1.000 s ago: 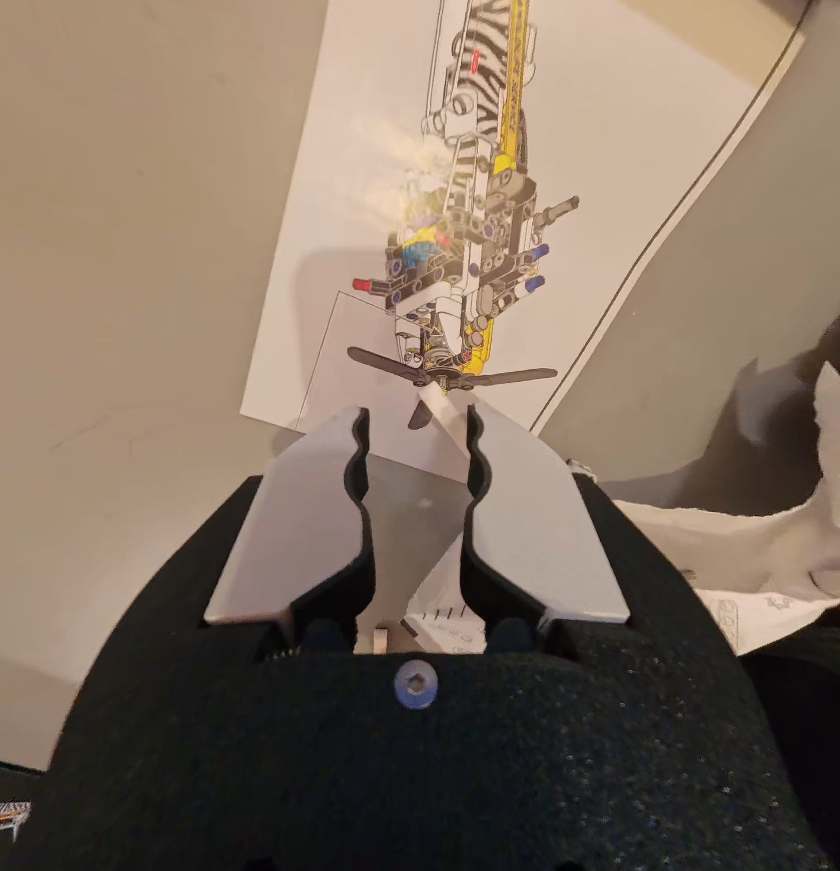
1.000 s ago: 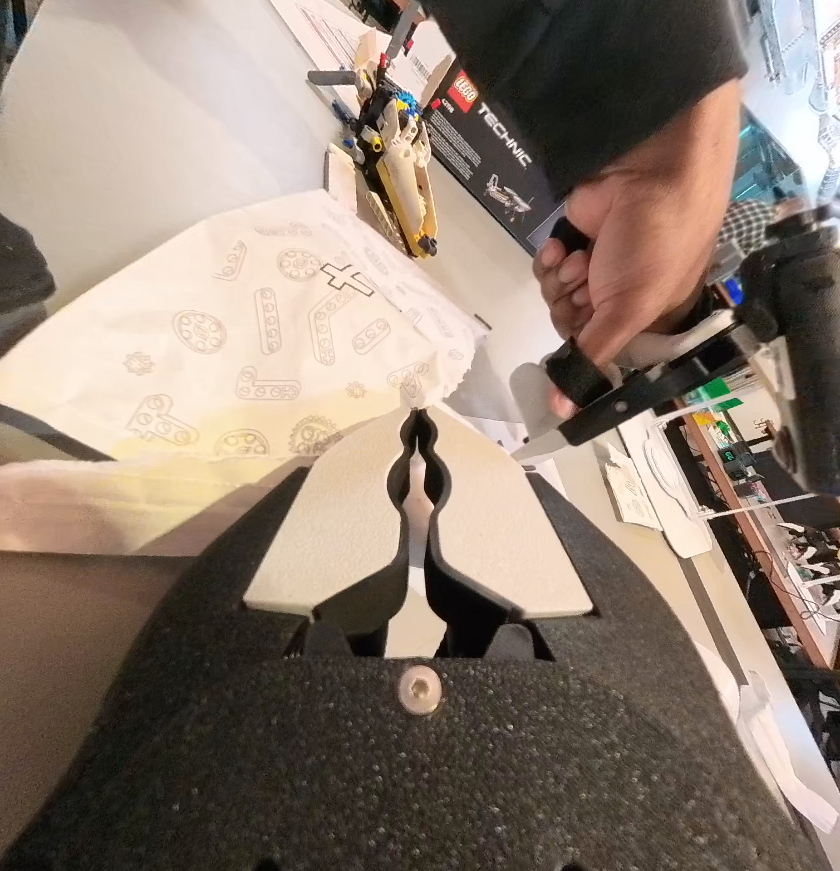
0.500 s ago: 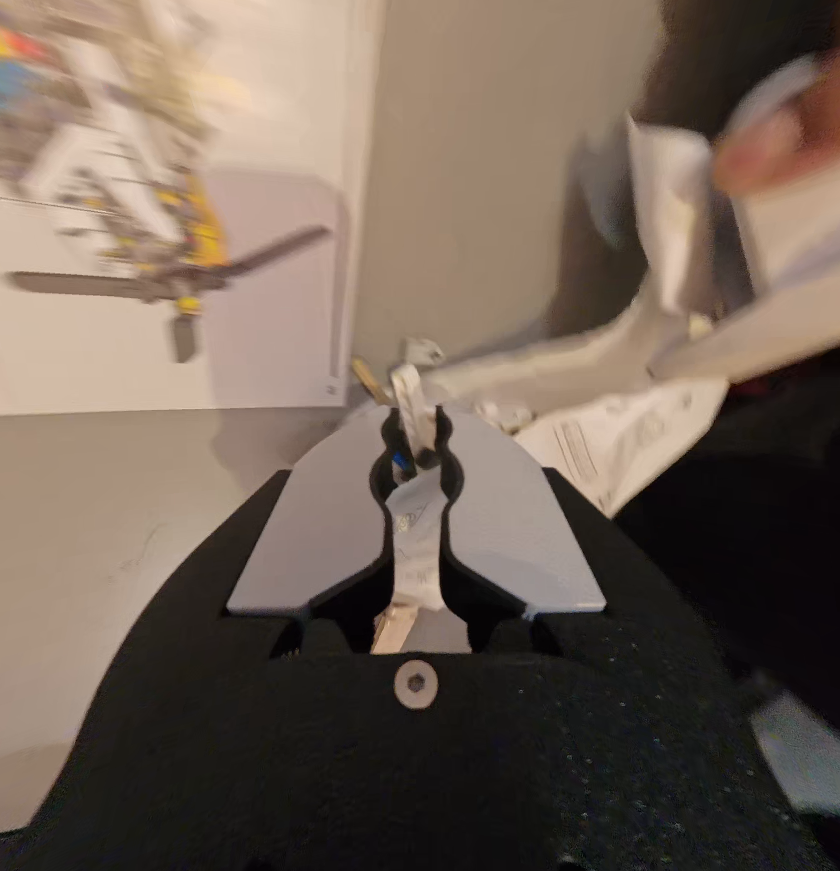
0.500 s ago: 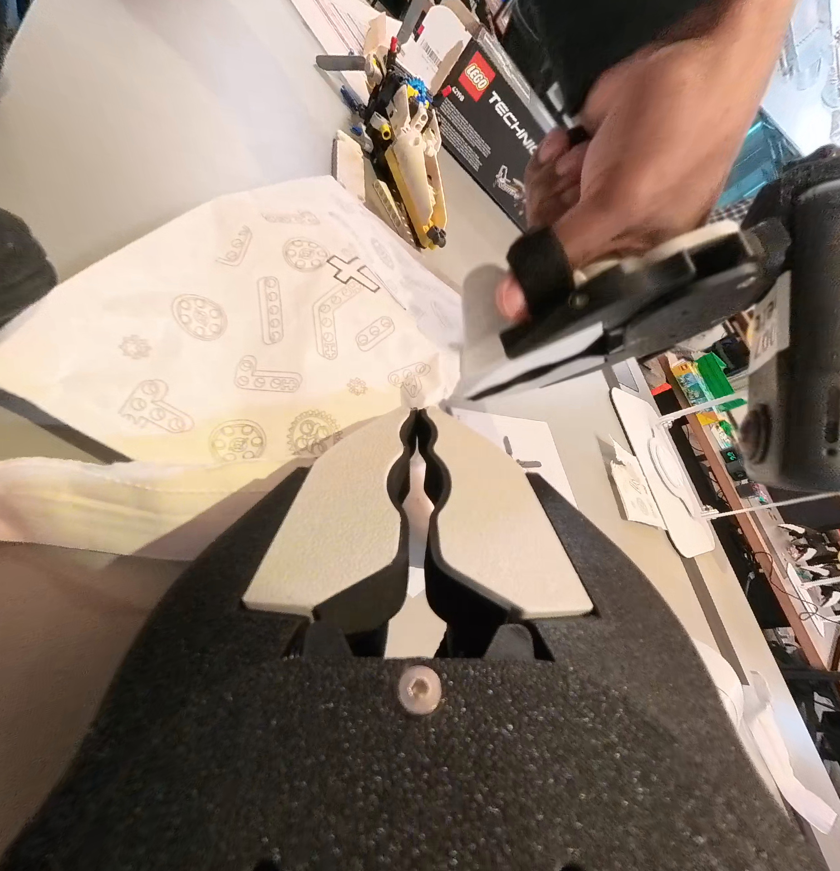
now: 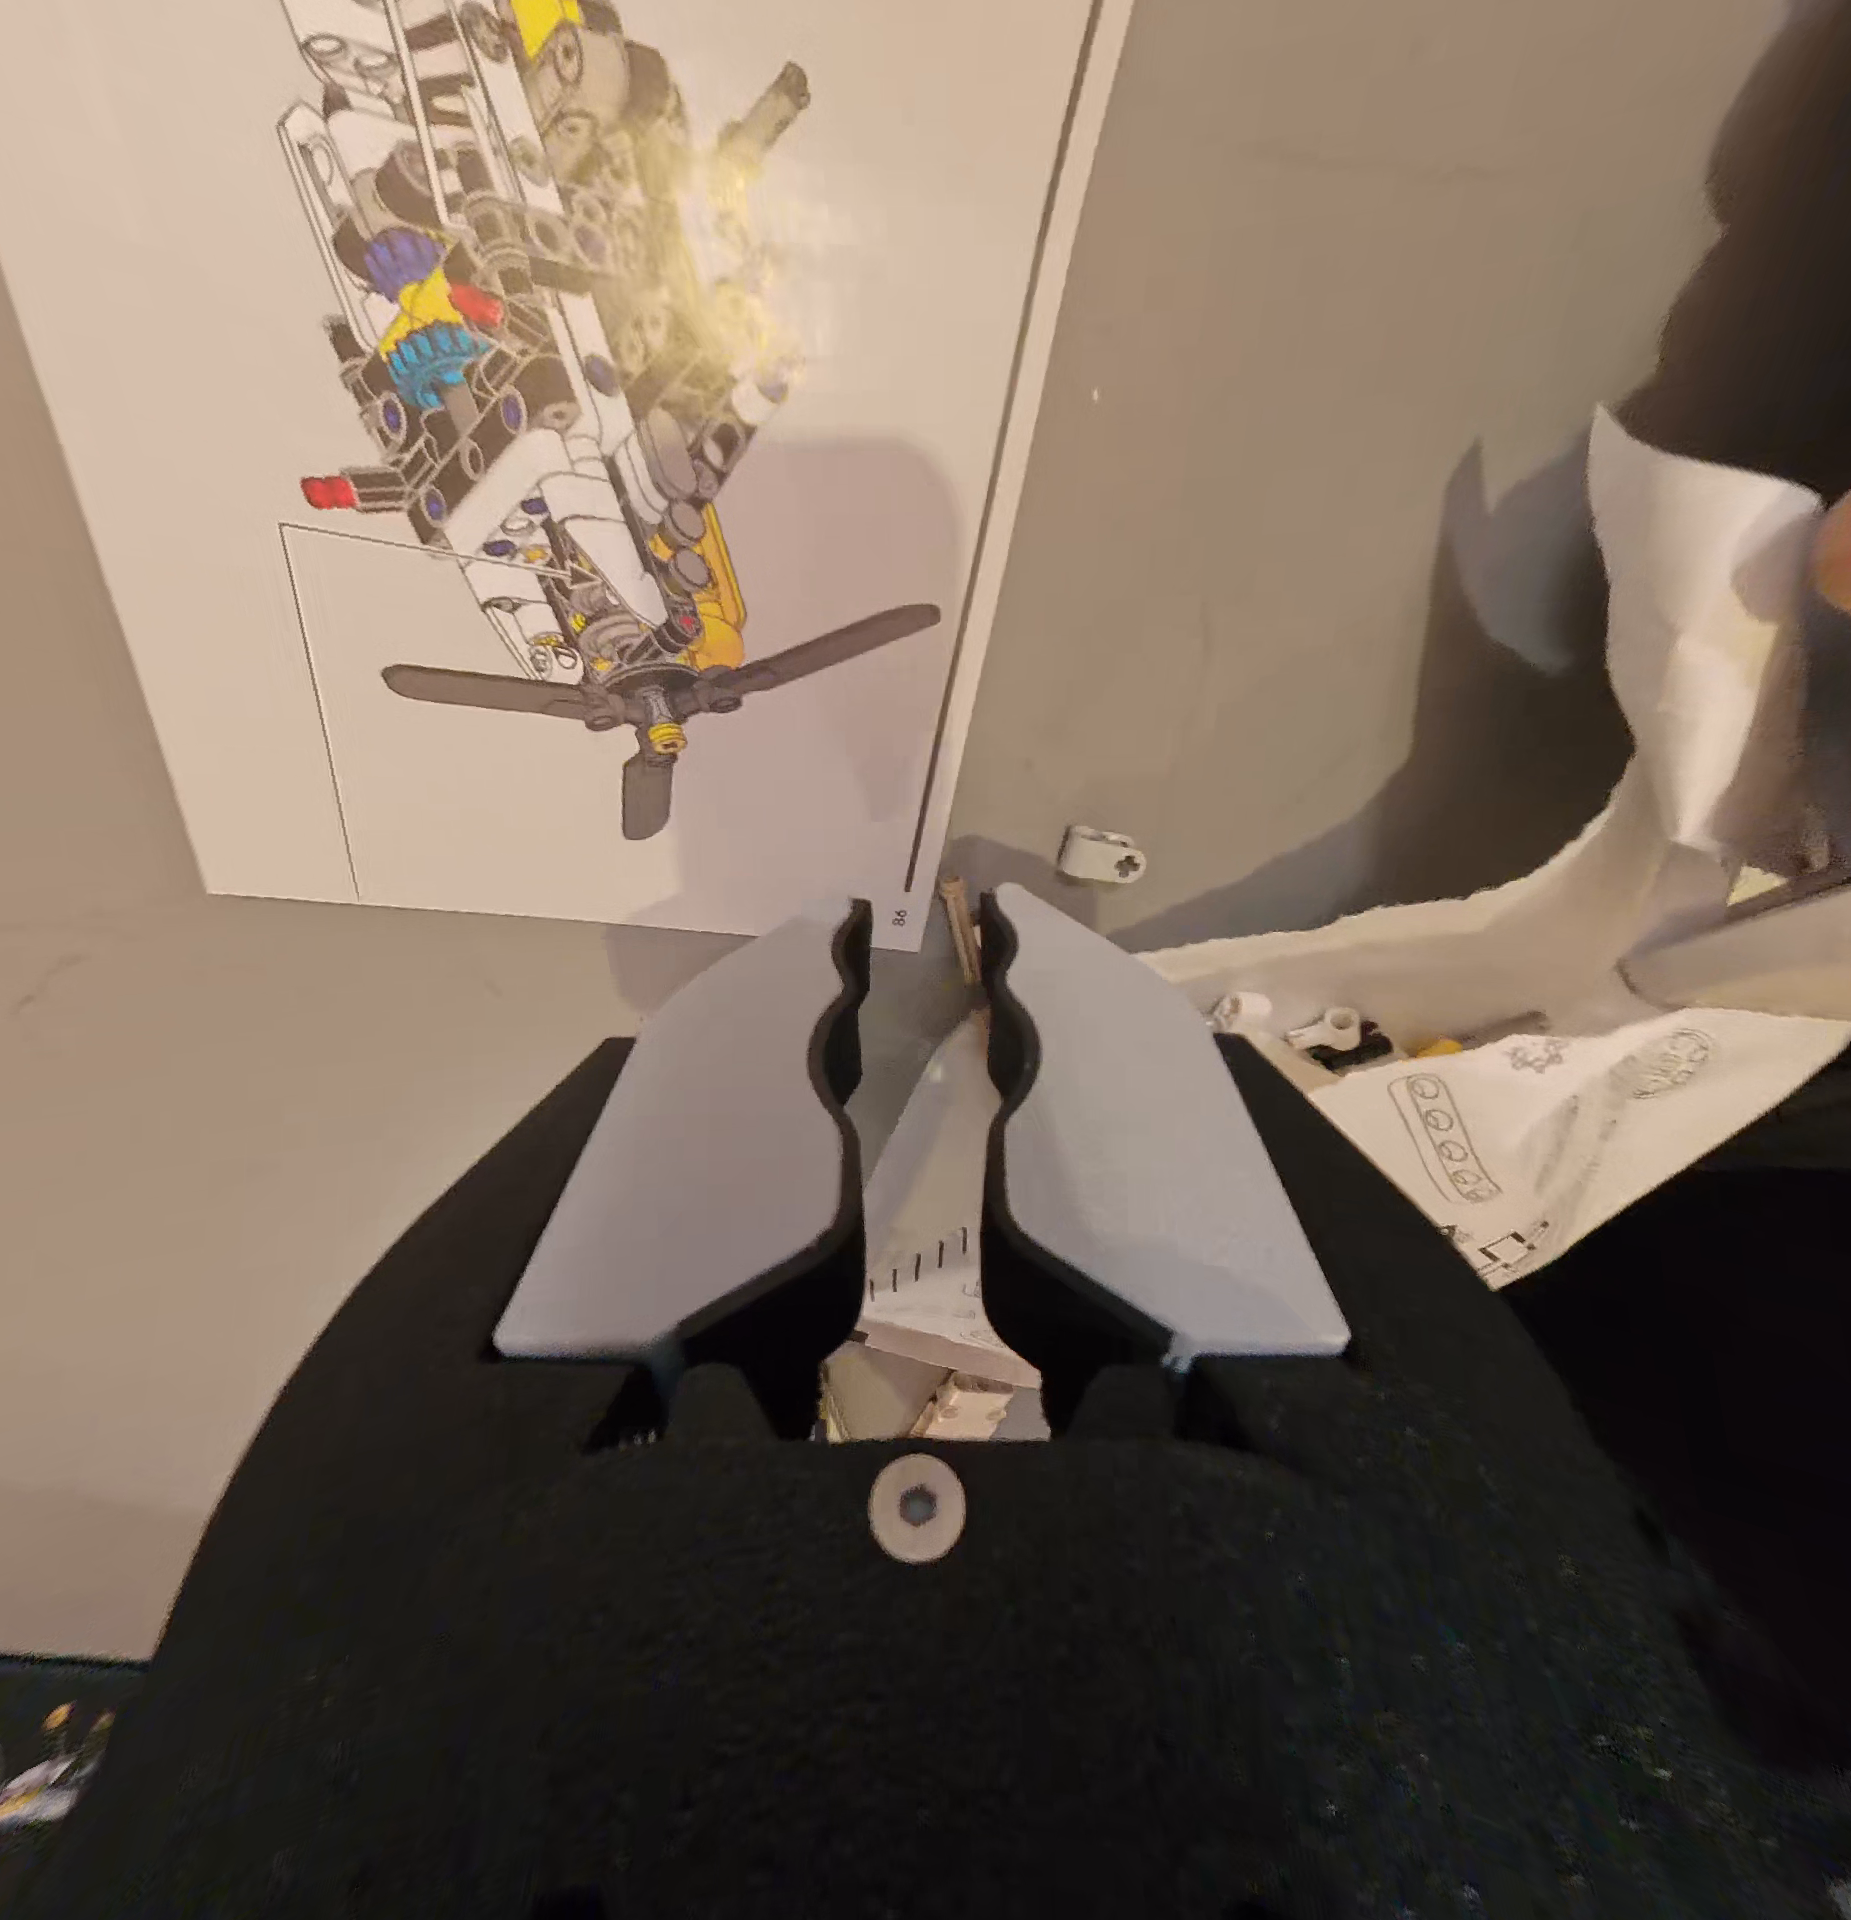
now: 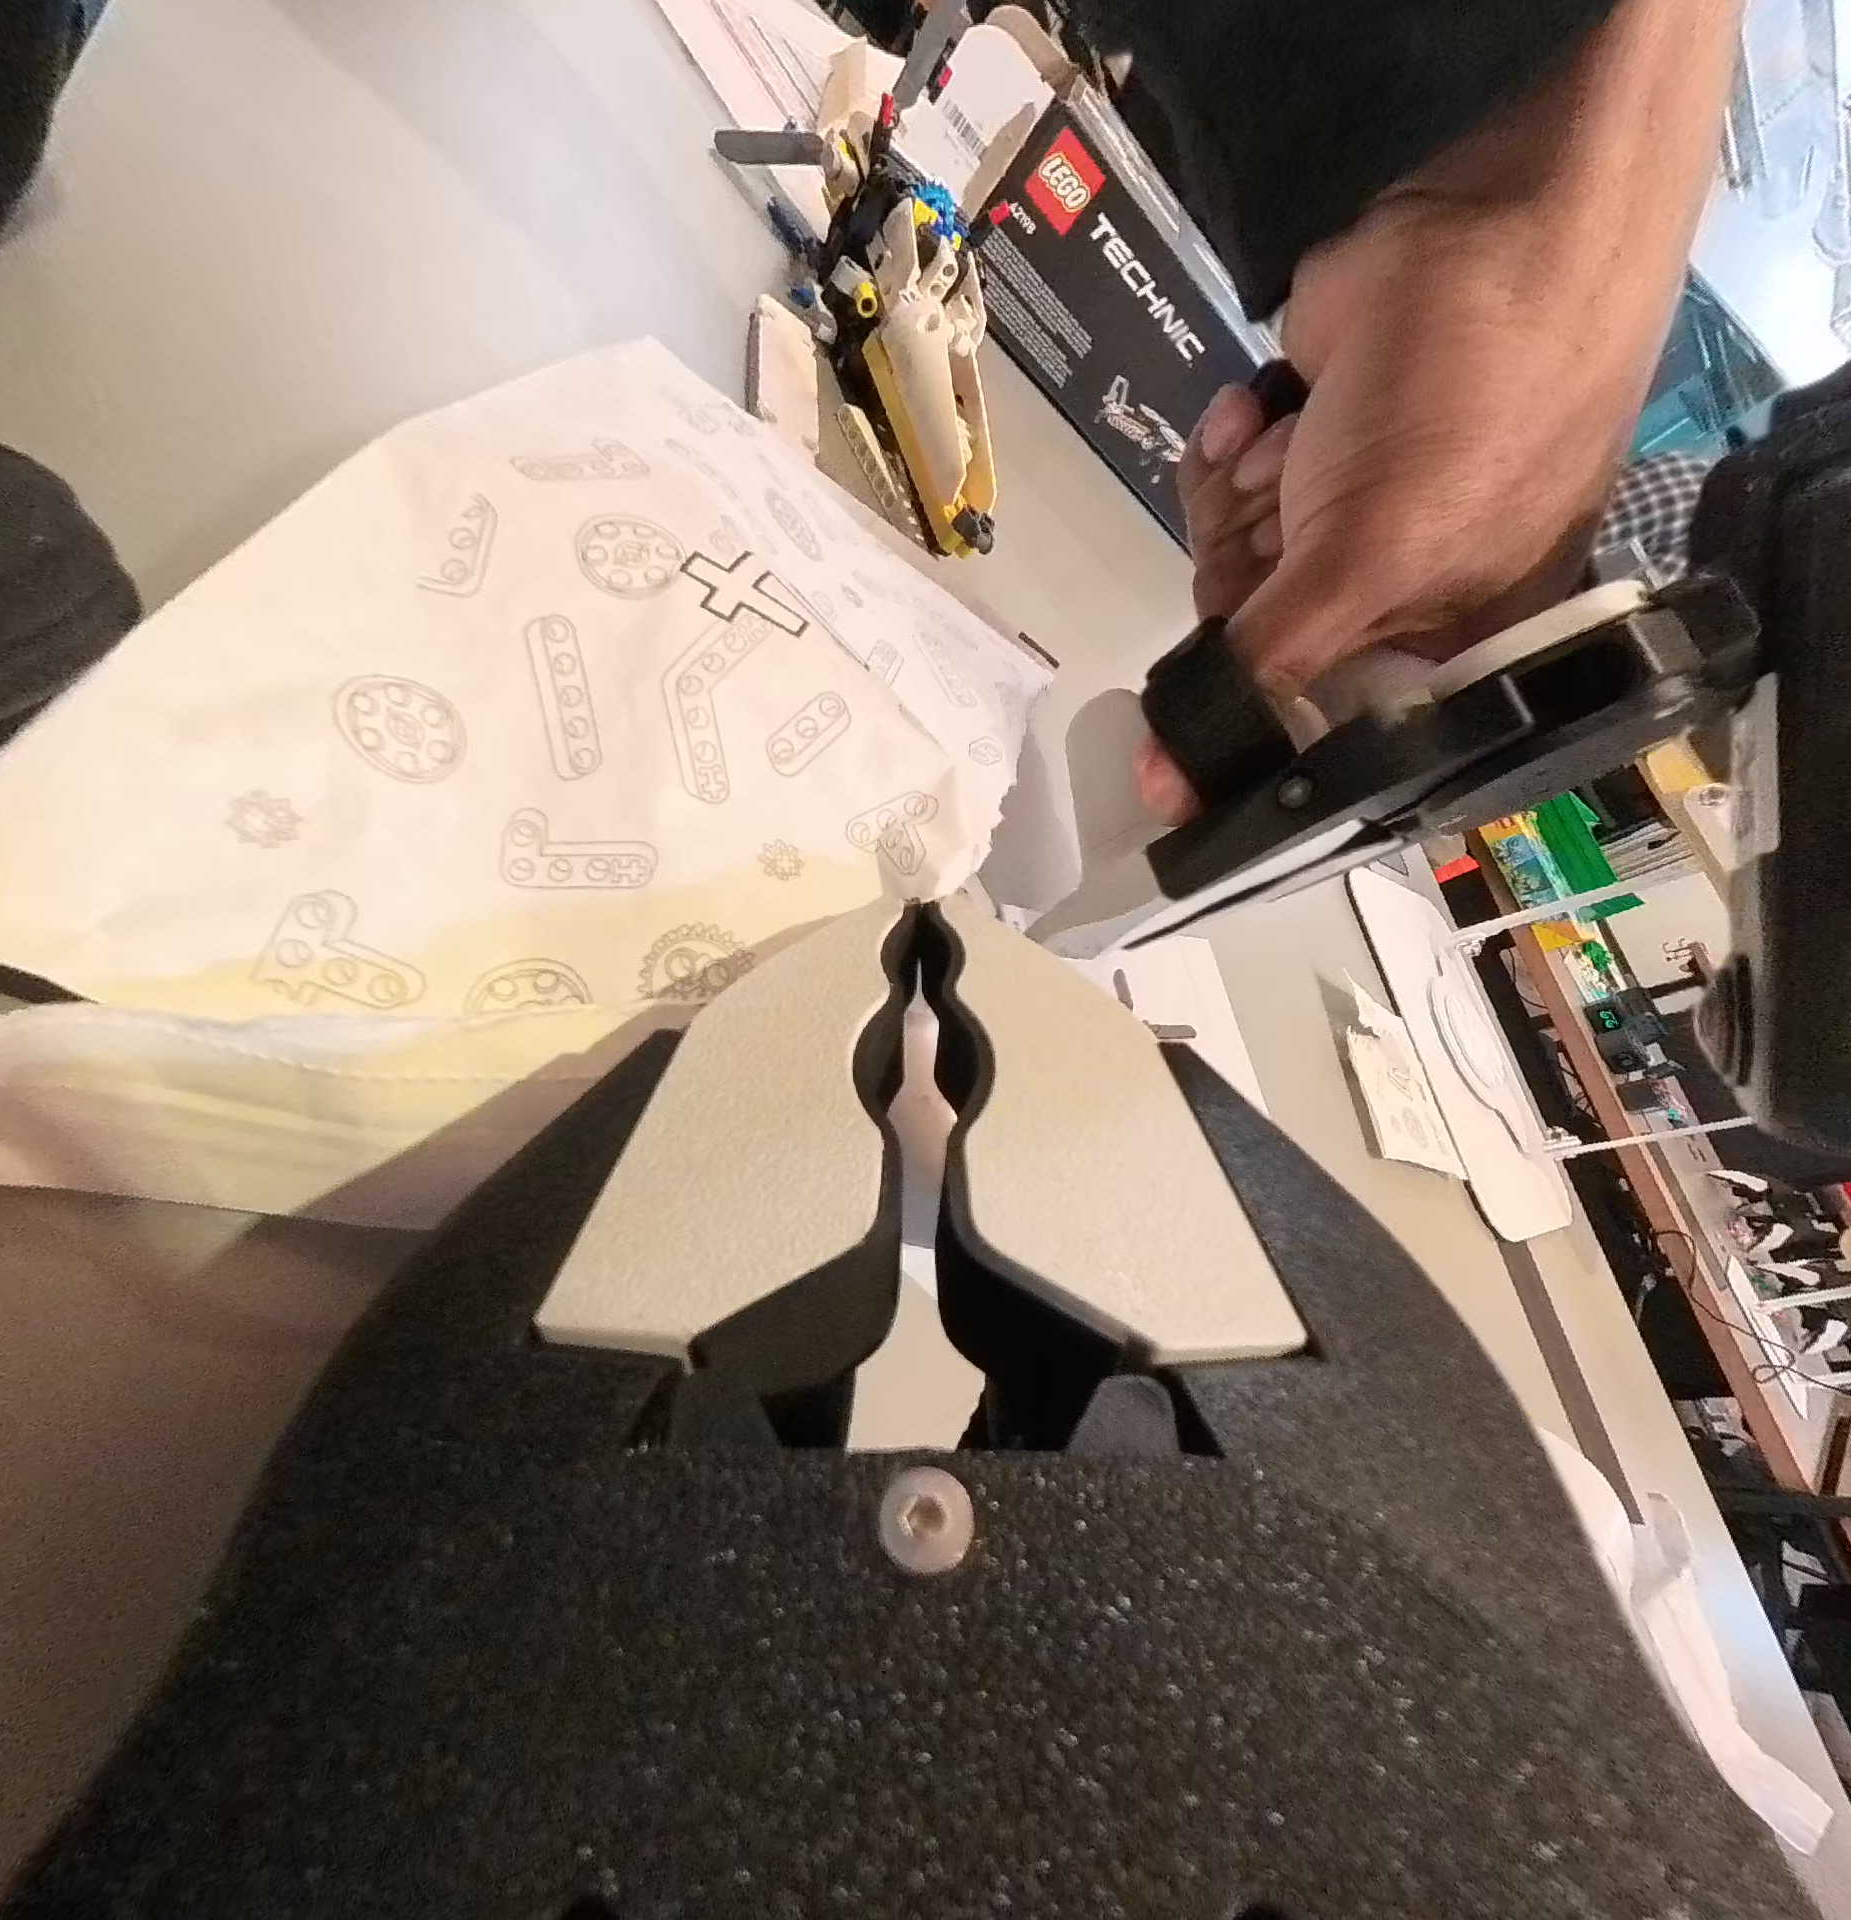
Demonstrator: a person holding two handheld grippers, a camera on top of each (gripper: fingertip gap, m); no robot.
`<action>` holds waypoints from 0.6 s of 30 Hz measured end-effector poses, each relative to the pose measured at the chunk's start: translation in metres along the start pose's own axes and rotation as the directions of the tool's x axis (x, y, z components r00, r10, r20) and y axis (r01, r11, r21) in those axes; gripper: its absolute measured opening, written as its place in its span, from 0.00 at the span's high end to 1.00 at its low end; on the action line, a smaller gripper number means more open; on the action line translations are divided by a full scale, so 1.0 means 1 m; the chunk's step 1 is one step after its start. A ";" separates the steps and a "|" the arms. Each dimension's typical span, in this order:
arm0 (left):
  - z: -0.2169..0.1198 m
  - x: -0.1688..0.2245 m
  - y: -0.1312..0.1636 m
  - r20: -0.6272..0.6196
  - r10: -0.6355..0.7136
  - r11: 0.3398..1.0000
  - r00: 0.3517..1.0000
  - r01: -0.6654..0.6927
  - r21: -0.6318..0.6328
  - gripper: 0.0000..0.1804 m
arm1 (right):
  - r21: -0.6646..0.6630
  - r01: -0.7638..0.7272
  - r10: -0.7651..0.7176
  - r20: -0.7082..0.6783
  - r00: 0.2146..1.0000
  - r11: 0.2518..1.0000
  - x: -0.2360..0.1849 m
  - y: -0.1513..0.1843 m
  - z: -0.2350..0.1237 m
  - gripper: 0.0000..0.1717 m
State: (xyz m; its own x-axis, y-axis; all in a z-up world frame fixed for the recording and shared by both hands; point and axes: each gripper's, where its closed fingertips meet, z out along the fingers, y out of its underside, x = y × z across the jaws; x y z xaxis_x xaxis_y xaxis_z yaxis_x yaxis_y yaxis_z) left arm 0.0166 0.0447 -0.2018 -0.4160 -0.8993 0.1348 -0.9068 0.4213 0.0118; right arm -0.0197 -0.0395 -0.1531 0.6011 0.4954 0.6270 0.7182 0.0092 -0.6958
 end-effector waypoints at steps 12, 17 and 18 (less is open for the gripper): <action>0.014 0.007 0.010 0.074 -0.021 0.998 0.997 0.026 -0.066 0.88 | 0.003 0.003 -0.003 0.003 1.000 1.000 -0.001 -0.001 0.000 1.00; 0.015 0.010 0.013 0.112 0.005 0.997 0.994 0.004 -0.080 0.90 | 0.003 0.003 -0.003 0.009 1.000 1.000 -0.002 -0.001 0.000 1.00; 0.015 0.009 0.013 0.126 0.009 0.997 0.992 0.001 -0.082 0.91 | 0.004 0.003 -0.003 0.009 1.000 1.000 -0.002 -0.001 0.000 1.00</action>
State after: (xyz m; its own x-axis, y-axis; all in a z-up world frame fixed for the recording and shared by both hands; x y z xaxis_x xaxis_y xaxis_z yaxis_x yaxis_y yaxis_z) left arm -0.0003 0.0406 -0.2154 -0.4296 -0.9030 0.0094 -0.8987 0.4285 0.0932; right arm -0.0216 -0.0407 -0.1541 0.5956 0.5030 0.6264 0.7189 0.0142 -0.6950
